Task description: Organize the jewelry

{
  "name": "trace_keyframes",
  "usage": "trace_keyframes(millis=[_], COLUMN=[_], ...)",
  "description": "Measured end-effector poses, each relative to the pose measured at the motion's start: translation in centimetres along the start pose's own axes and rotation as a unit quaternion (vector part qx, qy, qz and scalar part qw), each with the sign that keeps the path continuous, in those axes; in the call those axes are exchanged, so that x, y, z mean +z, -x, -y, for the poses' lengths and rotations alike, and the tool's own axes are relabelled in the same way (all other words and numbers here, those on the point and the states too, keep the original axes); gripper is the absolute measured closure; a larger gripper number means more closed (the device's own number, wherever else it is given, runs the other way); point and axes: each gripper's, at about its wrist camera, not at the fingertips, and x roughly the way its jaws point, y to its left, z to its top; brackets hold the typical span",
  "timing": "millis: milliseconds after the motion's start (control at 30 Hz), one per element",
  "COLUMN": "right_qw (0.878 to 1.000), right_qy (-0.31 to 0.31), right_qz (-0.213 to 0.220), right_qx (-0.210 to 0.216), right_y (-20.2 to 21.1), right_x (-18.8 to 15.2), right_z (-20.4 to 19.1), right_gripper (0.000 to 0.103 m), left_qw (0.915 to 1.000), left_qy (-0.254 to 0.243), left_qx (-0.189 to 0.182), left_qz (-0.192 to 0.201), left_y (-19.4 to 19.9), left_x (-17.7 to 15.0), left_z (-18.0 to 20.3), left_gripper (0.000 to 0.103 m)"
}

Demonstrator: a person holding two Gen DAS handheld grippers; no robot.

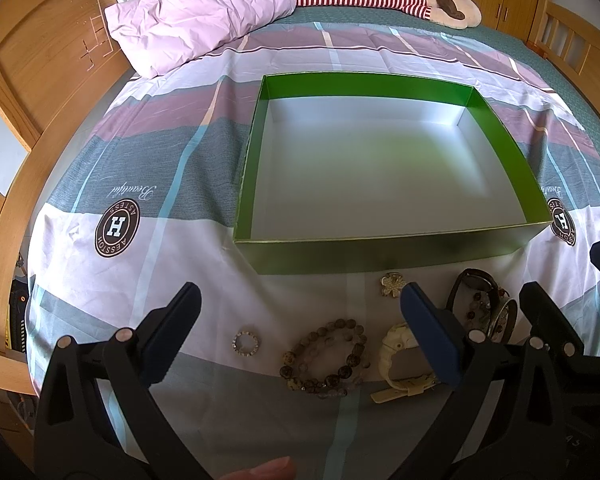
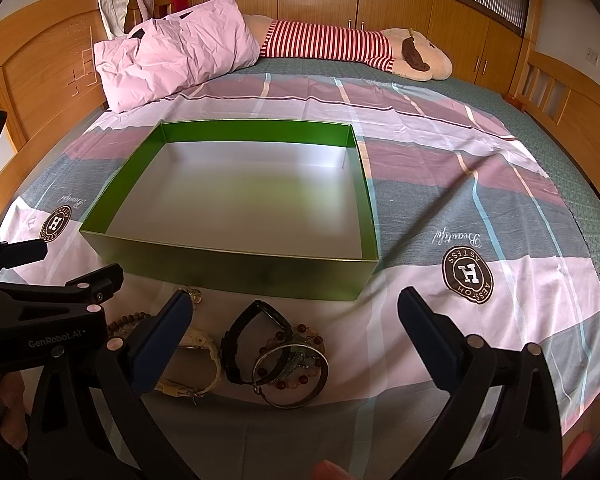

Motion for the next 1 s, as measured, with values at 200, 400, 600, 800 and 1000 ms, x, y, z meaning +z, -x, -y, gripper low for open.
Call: trace_keyframes(millis=[200, 400, 600, 800, 1000], right_qw=[1.000, 1.000, 1.000, 0.998, 0.994], right_qy=[-0.001, 0.000, 0.000, -0.049, -0.078], right_qz=[0.000, 0.000, 0.001, 0.022, -0.068], right_qx=[0.000, -0.001, -0.001, -0.020, -0.017], right_y=[0.0, 0.0, -0.1, 0.7, -2.9], right_x=[0.0, -0.1, -0.1, 1.3, 0.9], right_z=[0.0, 0.1, 0.1, 3.5, 6.2], right_gripper=[0.001, 0.001, 0.001, 0.001, 0.003], left_qw=[1.0000, 1.0000, 1.0000, 0.9999, 0.9972], left_qy=[-0.001, -0.002, -0.004, 0.013, 0.061], left_qx=[0.001, 0.001, 0.003, 0.002, 0.011], left_qz=[-0.002, -0.003, -0.006, -0.009, -0.042], left_y=[-0.2, -0.3, -0.3, -0.3, -1.7], left_x=[-0.3, -0.3, -0.3, 0.4, 0.6], left_z=[-0.1, -0.1, -0.1, -1.9, -5.0], left_gripper=[0.002, 0.002, 0.002, 0.002, 0.002])
